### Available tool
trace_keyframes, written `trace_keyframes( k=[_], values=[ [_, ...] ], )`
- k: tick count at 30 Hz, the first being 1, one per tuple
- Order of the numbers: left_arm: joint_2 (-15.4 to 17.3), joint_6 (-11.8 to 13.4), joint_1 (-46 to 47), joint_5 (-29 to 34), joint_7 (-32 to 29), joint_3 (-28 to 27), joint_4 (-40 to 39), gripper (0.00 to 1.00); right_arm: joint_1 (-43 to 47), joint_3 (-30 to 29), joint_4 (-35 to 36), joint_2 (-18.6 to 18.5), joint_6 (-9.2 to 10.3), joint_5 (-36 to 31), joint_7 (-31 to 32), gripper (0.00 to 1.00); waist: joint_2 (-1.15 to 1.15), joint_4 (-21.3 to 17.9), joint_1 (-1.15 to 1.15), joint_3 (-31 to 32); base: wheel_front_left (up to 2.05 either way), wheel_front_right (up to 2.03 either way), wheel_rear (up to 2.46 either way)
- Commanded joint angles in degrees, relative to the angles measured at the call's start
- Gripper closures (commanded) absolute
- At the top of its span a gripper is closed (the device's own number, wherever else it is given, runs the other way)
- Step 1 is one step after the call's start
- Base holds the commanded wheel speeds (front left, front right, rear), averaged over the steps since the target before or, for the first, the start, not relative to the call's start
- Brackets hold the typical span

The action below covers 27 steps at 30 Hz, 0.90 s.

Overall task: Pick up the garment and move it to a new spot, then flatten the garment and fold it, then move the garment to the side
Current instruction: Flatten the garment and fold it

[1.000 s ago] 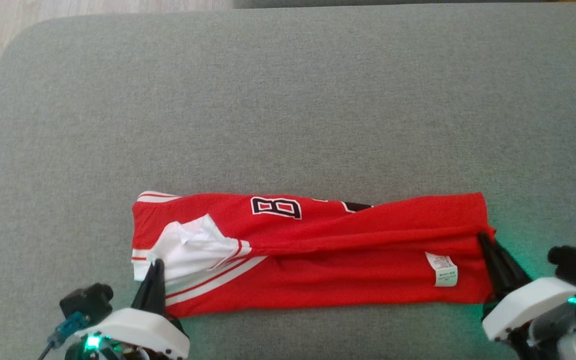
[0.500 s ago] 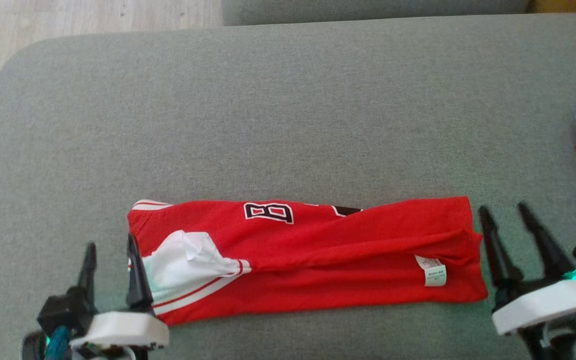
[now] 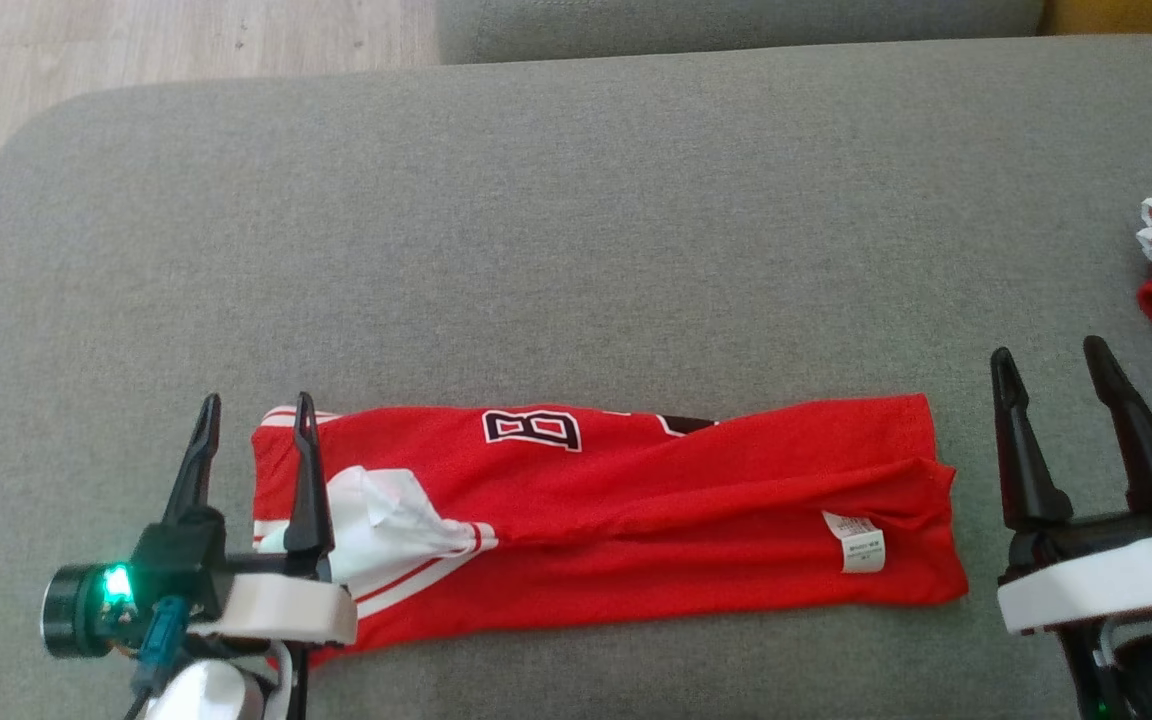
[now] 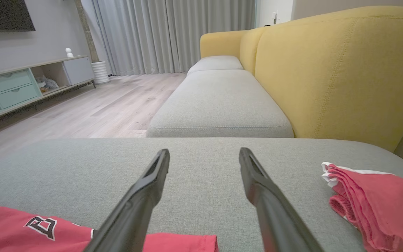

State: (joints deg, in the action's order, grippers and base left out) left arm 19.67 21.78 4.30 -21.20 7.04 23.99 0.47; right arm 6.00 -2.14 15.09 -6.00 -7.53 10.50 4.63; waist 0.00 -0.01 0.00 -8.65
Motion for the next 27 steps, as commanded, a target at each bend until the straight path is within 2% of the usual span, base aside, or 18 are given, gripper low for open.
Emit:
trace_keyframes(
  k=[1, 8, 11, 17, 22, 27],
  values=[
    [1.7, 0.7, 2.4, 0.3, -0.3, -2.2, -2.1, 0.0, -1.4, 1.0, 2.5, -0.3, 0.04, -0.3, 0.1, 0.0, 0.0, -0.1, 0.0, 0.0, 0.0, 0.0, 0.0],
    [2.0, 1.1, 2.2, 0.1, -0.9, -2.2, -2.5, 0.0, -1.3, 1.0, 2.3, 0.0, 0.04, 0.0, 0.6, 0.0, 0.0, -0.3, 0.0, 0.0, 0.0, 0.0, 0.0],
    [2.0, 1.2, 2.3, 0.0, -1.0, -2.2, -2.6, 0.0, -1.6, 1.0, -0.1, -0.6, 0.04, 0.4, 1.8, 0.0, 0.0, -0.2, 0.0, -0.3, 0.0, 0.0, 0.0],
    [1.4, 1.1, 3.5, 0.2, -0.5, -1.6, -2.9, 0.0, -4.8, 2.1, -13.3, -3.1, 0.04, 2.5, 2.0, 0.0, 0.0, 0.5, 0.0, -1.9, 0.0, 0.0, 0.0],
    [0.5, 0.7, 4.2, 0.0, 0.3, -0.9, -2.4, 0.0, -8.0, 4.3, -26.4, -3.5, 0.04, 5.4, 2.0, 0.0, 0.0, 2.0, 0.0, -2.6, 0.0, 0.0, 0.0],
    [-0.1, 0.2, 4.3, -0.7, 1.4, -0.7, -1.2, 0.0, -6.4, 6.6, -33.9, -3.5, 0.04, 8.3, 3.3, 0.0, 0.0, 3.3, 0.0, -2.5, 0.0, 0.0, 0.0]
  ],
)
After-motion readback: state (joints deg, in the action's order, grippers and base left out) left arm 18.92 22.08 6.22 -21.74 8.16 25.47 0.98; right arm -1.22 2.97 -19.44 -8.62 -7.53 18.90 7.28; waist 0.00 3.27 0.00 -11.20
